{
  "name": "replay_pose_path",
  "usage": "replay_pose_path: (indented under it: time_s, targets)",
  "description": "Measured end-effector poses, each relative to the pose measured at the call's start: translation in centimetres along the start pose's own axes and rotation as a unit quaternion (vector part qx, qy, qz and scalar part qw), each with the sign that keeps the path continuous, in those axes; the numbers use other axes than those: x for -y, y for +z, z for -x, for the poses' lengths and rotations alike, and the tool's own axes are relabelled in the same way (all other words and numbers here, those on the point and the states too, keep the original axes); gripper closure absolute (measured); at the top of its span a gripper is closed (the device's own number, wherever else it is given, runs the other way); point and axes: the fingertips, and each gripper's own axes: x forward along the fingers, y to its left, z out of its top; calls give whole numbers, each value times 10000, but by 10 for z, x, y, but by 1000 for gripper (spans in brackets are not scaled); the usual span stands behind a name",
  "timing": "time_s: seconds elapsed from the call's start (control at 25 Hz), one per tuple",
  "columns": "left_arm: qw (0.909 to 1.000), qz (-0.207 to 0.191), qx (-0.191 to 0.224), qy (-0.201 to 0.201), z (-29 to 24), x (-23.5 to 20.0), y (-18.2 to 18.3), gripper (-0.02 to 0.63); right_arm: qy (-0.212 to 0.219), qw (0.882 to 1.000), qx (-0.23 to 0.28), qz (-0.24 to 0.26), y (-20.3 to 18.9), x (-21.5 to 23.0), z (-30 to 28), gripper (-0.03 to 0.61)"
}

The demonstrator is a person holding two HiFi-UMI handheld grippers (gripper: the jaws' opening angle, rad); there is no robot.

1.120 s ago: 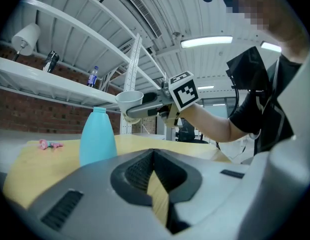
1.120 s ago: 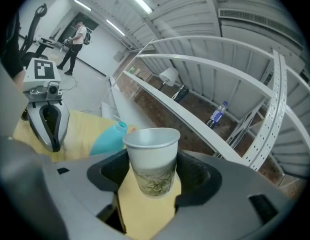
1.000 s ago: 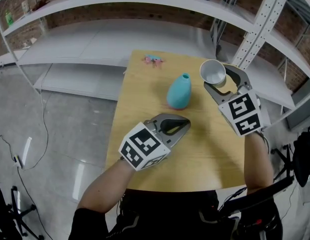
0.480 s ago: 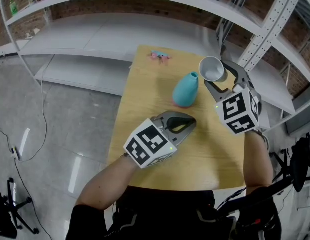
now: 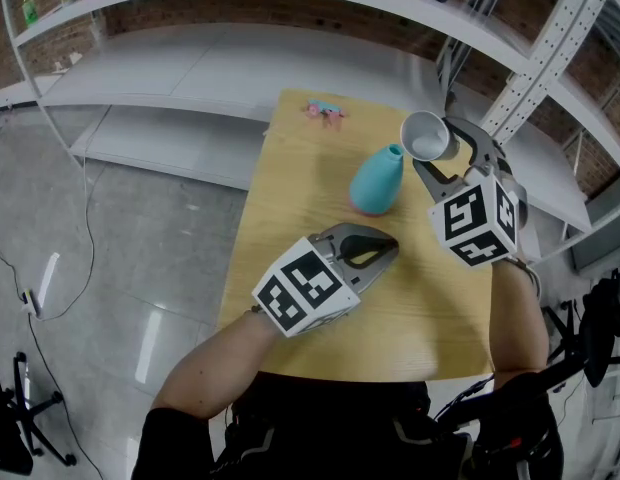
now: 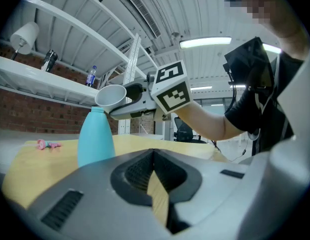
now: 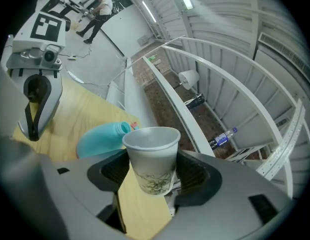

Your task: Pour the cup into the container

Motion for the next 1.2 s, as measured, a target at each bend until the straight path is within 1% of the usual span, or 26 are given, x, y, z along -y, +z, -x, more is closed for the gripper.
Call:
replay_pose_path:
  time_s: [0.32, 1.2]
  targets:
    - [10000, 32, 14, -5, 0, 0, -1, 612, -154, 9990, -77, 403, 6, 1, -1, 281]
    - [10000, -11, 12, -64, -1, 1, -1, 612, -247, 9959, -144, 859, 8, -1, -6, 281]
